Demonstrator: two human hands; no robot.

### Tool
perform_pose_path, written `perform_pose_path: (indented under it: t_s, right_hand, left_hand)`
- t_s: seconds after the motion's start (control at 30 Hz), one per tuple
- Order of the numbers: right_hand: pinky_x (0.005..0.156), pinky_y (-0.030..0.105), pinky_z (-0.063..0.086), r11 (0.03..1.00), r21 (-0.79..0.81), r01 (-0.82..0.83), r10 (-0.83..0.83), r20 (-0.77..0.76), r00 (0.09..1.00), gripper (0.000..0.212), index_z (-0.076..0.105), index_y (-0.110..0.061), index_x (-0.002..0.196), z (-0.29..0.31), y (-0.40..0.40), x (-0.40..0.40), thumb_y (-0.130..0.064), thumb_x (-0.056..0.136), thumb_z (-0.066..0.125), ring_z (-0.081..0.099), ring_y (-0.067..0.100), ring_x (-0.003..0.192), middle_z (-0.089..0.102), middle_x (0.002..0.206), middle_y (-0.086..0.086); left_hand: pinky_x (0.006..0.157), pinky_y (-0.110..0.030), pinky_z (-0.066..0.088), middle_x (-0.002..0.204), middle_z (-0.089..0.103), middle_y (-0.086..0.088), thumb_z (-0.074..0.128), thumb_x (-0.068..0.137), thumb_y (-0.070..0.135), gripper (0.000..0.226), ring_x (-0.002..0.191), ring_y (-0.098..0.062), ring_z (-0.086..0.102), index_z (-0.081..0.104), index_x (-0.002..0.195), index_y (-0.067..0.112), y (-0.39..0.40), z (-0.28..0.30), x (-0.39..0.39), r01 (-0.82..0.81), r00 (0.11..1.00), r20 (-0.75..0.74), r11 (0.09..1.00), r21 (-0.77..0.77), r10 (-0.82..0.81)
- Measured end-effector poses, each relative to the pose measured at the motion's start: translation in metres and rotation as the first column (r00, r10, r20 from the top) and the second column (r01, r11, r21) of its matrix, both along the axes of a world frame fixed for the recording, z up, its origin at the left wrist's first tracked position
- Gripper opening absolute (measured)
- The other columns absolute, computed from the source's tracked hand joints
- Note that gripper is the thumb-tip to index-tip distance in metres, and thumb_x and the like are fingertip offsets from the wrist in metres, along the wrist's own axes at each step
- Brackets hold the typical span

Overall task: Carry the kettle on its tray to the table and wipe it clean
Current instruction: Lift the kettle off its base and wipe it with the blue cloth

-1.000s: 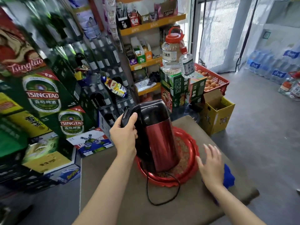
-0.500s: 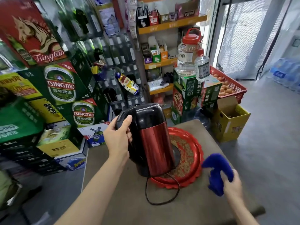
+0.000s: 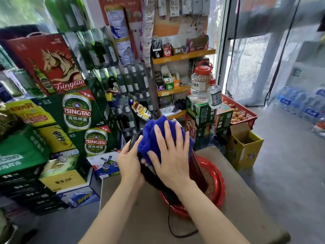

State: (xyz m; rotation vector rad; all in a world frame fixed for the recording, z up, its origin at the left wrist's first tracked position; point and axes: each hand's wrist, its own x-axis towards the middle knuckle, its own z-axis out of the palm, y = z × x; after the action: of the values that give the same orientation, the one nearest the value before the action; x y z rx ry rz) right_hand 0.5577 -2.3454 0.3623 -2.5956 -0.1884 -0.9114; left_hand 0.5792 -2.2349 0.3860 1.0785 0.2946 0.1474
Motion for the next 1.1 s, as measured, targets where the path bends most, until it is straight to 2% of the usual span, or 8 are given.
perform_pose_path:
  t_s: [0.1, 0.27, 0.43, 0.6, 0.8, 0.9, 0.97, 1.1]
  right_hand:
    - [0.113, 0.066, 0.018, 0.986, -0.148, 0.071, -0.068, 0.027, 0.997, 0.057, 0.024, -0.034, 0.155, 0.008, 0.010, 0.004, -0.051, 0.101, 0.033, 0.010, 0.045, 0.149, 0.015, 0.165, 0.009]
    - [0.106, 0.071, 0.028, 0.993, -0.090, 0.078, -0.077, 0.008, 0.997, 0.063, 0.026, -0.029, 0.155, -0.045, 0.031, -0.060, -0.048, 0.097, 0.040, 0.015, 0.053, 0.146, 0.010, 0.165, 0.018]
    - [0.110, 0.058, 0.034, 0.970, 0.234, 0.064, -0.054, -0.046, 0.997, 0.069, 0.015, -0.042, 0.155, 0.082, 0.053, 0.000, -0.071, 0.092, 0.023, 0.030, 0.040, 0.144, 0.017, 0.165, 0.008]
    - [0.109, 0.046, 0.040, 0.575, 0.818, 0.007, 0.279, -0.204, 0.938, 0.069, 0.040, -0.058, 0.139, 0.103, 0.024, 0.023, -0.085, 0.076, 0.032, 0.049, 0.021, 0.133, 0.053, 0.145, -0.011]
    - [0.118, 0.060, 0.017, 0.962, 0.271, 0.020, -0.034, 0.045, 0.998, 0.066, 0.018, -0.034, 0.157, 0.061, 0.091, -0.039, -0.062, 0.098, 0.023, 0.016, 0.034, 0.151, 0.017, 0.165, 0.004]
    - [0.111, 0.060, 0.032, 0.959, 0.283, 0.006, -0.030, 0.081, 0.996, 0.065, 0.016, -0.038, 0.156, 0.138, 0.095, -0.009, -0.064, 0.096, 0.021, 0.030, 0.038, 0.145, 0.022, 0.164, 0.007]
    - [0.107, 0.048, 0.040, 0.855, 0.512, -0.082, 0.147, -0.086, 0.985, 0.065, 0.028, -0.041, 0.152, 0.180, 0.074, 0.028, -0.070, 0.093, 0.027, 0.044, 0.032, 0.137, 0.040, 0.156, 0.004]
    - [0.099, 0.041, 0.050, 0.288, 0.957, -0.027, 0.612, -0.162, 0.774, 0.070, 0.073, -0.020, 0.114, 0.168, 0.027, 0.025, -0.076, 0.076, 0.056, 0.069, 0.027, 0.104, 0.072, 0.119, 0.011]
  left_hand:
    - [0.034, -0.020, 0.031, 0.054, 0.048, -0.004, 0.071, 0.089, 0.015, 0.007, 0.034, -0.012, 0.033, 0.071, 0.094, 0.011, 0.021, 0.023, 0.001, 0.060, 0.997, 0.054, 0.997, -0.041, -0.058]
    - [0.034, -0.020, 0.026, 0.054, 0.039, -0.002, 0.070, 0.088, 0.016, 0.016, 0.036, -0.011, 0.028, 0.062, 0.075, 0.015, 0.060, 0.060, -0.009, 0.153, 0.973, 0.185, 0.986, -0.065, -0.139]
    - [0.034, -0.018, 0.028, 0.052, 0.039, 0.000, 0.066, 0.092, 0.017, 0.022, 0.035, -0.009, 0.030, 0.054, 0.074, 0.018, 0.078, 0.081, -0.029, 0.144, 0.964, 0.242, 0.980, -0.138, -0.108]
    - [0.035, -0.019, 0.029, 0.053, 0.041, 0.002, 0.070, 0.089, 0.022, 0.014, 0.036, -0.009, 0.031, 0.059, 0.082, 0.019, 0.108, 0.128, -0.027, 0.100, 0.947, 0.319, 0.982, -0.161, -0.044]
    - [0.036, -0.023, 0.027, 0.056, 0.039, -0.003, 0.081, 0.077, 0.016, 0.050, 0.038, -0.013, 0.030, 0.057, 0.121, 0.013, 0.111, 0.138, -0.037, -0.017, 0.957, 0.281, 0.980, -0.200, 0.074]
    - [0.037, -0.023, 0.027, 0.055, 0.041, -0.005, 0.081, 0.069, 0.021, 0.032, 0.037, -0.015, 0.030, 0.059, 0.089, 0.010, 0.105, 0.141, -0.050, 0.060, 0.940, 0.340, 0.991, -0.122, -0.015]
    - [0.037, -0.022, 0.027, 0.054, 0.040, -0.003, 0.078, 0.074, 0.021, 0.022, 0.037, -0.014, 0.029, 0.058, 0.081, 0.013, 0.110, 0.145, -0.058, 0.087, 0.931, 0.362, 0.989, -0.117, -0.039]
    - [0.032, -0.018, 0.027, 0.049, 0.041, 0.004, 0.070, 0.080, 0.025, 0.013, 0.032, -0.006, 0.032, 0.062, 0.087, 0.019, 0.142, 0.161, -0.062, 0.134, 0.895, 0.445, 0.974, -0.185, -0.039]
